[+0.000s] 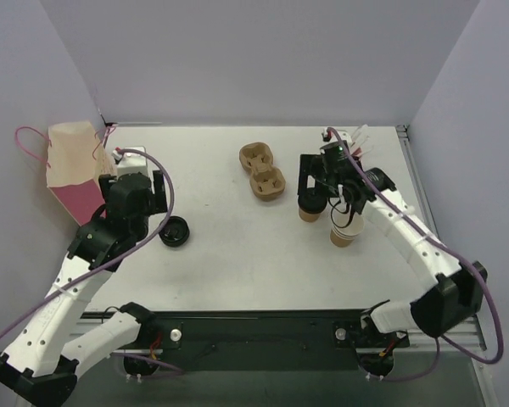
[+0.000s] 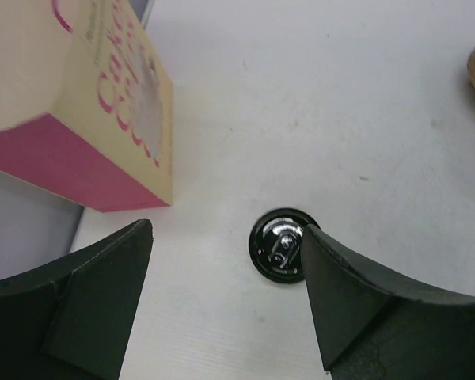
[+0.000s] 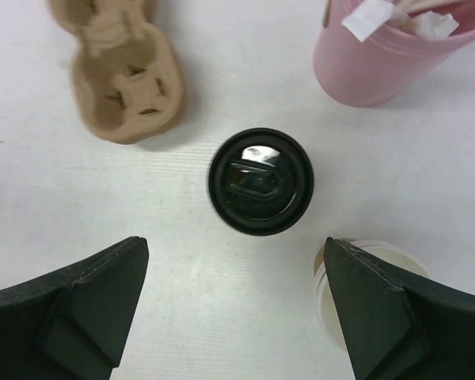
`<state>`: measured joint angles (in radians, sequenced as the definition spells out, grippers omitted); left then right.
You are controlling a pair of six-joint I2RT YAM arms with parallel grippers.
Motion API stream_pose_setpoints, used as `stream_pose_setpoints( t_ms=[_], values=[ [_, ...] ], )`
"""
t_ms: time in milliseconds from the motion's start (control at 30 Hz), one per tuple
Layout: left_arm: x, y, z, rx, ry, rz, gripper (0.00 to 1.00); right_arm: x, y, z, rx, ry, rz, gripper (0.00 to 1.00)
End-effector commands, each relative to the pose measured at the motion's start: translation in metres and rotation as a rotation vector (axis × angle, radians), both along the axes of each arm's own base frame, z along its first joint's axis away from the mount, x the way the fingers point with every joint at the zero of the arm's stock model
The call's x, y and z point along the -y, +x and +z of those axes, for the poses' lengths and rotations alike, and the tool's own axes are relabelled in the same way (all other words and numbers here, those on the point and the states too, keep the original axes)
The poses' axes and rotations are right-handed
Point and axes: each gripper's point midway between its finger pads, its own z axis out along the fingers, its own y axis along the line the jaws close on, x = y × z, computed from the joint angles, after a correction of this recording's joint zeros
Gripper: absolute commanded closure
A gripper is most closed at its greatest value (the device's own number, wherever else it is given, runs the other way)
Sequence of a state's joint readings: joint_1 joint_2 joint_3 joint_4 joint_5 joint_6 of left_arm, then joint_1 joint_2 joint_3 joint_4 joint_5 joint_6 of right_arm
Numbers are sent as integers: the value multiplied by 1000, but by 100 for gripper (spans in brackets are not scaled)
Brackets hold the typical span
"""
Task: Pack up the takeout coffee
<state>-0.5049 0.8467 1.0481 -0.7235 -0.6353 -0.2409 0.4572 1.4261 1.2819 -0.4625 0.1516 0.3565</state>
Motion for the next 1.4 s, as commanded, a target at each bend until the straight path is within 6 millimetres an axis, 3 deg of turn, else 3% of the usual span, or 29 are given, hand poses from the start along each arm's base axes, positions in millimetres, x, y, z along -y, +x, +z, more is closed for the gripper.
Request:
stream_pose_setpoints(
  t_ms=[0,67,100,167,200,233,300,400,600,633,800,900,1067,1367],
  values=[
    [-34,15,75,124,89,175,15,-16,-36,36,60,61,115,1],
    [-41,29,84,108,120,212,15,-30,-50,33,51,74,176,1],
    [-47,33,101,131,124,228,16,-33,-56,37,64,80,196,1],
    [-63,50,102,103,140,268,18,-46,-68,34,53,98,251,1],
    [-69,58,113,127,144,277,19,-51,-73,37,58,117,268,1],
    [-84,67,110,109,152,319,21,-56,-75,38,67,130,287,1],
    [-90,80,121,129,126,314,24,-63,-83,36,68,140,321,2],
    [-108,98,122,107,116,356,25,-65,-86,37,74,140,346,2],
    [-120,126,83,7,94,340,26,-62,-88,37,88,126,367,2],
    [-130,125,71,-21,92,362,29,-63,-88,37,91,125,370,2],
    [-145,131,37,-82,93,393,34,-72,-89,33,77,142,414,2],
    [-151,137,21,-129,102,398,38,-73,-87,32,75,131,424,2],
    [-150,146,13,-148,108,375,49,-75,-85,34,83,127,432,2],
    [-149,163,12,-182,192,282,97,-69,-85,37,103,117,423,2]
  ],
)
